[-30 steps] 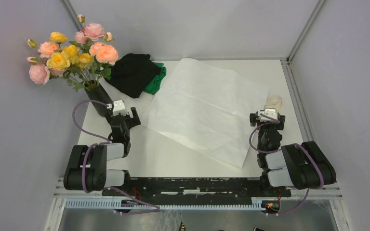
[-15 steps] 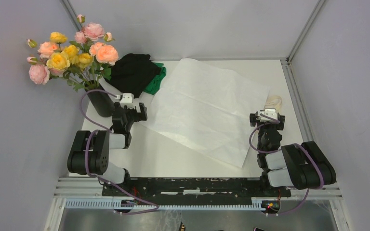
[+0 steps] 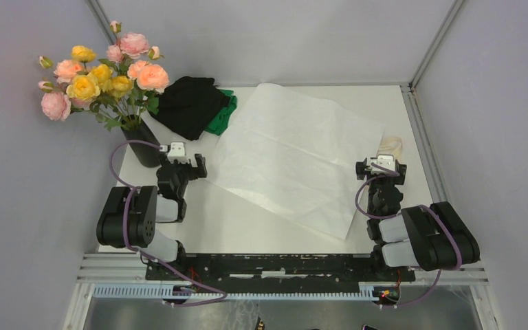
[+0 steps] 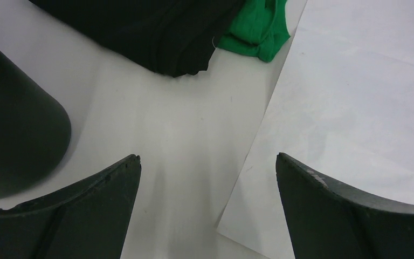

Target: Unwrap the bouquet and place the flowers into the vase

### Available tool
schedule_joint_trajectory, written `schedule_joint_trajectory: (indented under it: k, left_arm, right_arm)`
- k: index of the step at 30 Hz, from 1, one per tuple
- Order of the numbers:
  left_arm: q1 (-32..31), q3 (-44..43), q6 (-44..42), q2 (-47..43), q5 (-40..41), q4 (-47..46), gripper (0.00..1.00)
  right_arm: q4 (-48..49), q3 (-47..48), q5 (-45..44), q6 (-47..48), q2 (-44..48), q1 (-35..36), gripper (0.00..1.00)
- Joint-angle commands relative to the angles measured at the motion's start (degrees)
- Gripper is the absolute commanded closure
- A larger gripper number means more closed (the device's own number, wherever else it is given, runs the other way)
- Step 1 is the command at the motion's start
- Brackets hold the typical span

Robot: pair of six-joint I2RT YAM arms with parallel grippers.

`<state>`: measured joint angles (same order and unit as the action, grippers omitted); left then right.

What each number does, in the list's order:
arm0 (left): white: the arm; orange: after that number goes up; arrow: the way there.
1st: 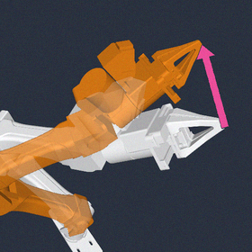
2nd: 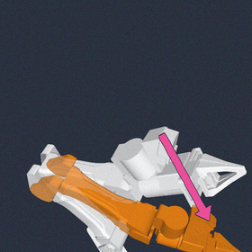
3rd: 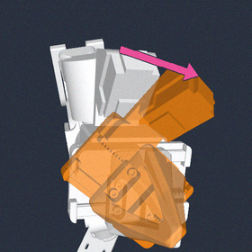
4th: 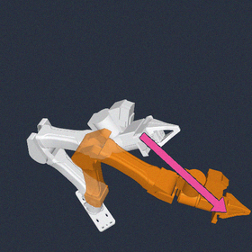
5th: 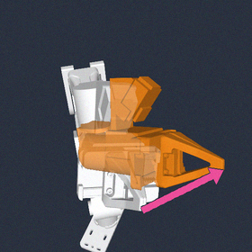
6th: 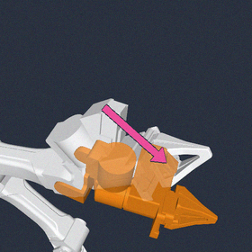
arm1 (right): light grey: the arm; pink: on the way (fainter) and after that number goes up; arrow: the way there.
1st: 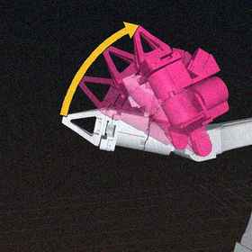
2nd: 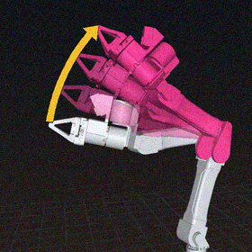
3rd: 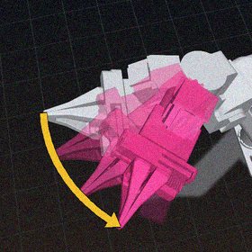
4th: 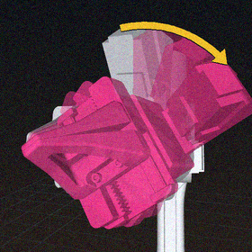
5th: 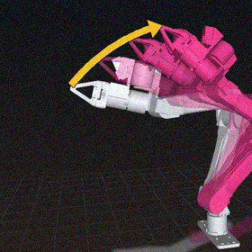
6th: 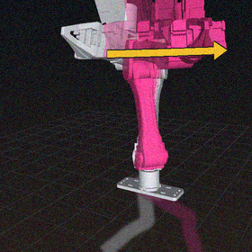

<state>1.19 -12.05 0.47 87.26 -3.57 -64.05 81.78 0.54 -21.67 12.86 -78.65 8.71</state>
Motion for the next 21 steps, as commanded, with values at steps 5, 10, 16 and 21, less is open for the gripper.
schedule_joint_trajectory:
  k: [5,10,16,21]
  left_arm:
    - [-0.40,-1.46,-0.12,-0.30,0.37,-3.00,0.00]
    - [-0.47,-1.48,-0.12,-0.34,0.44,-2.83,0.00]
    - [-0.47,-1.48,-0.12,-0.34,0.41,-2.83,0.00]
    - [-0.47,-1.48,-0.12,-0.36,0.44,-2.83,0.00]
  right_arm:
    - [1.70,-7.07,1.39,-0.18,0.41,-0.27,0.02]
    - [1.22,-6.80,1.36,-0.38,0.43,-0.20,0.02]
    - [1.19,-6.80,1.44,-0.38,0.42,-0.33,0.02]
    - [1.12,-6.77,1.46,-0.38,0.39,-0.35,0.02]
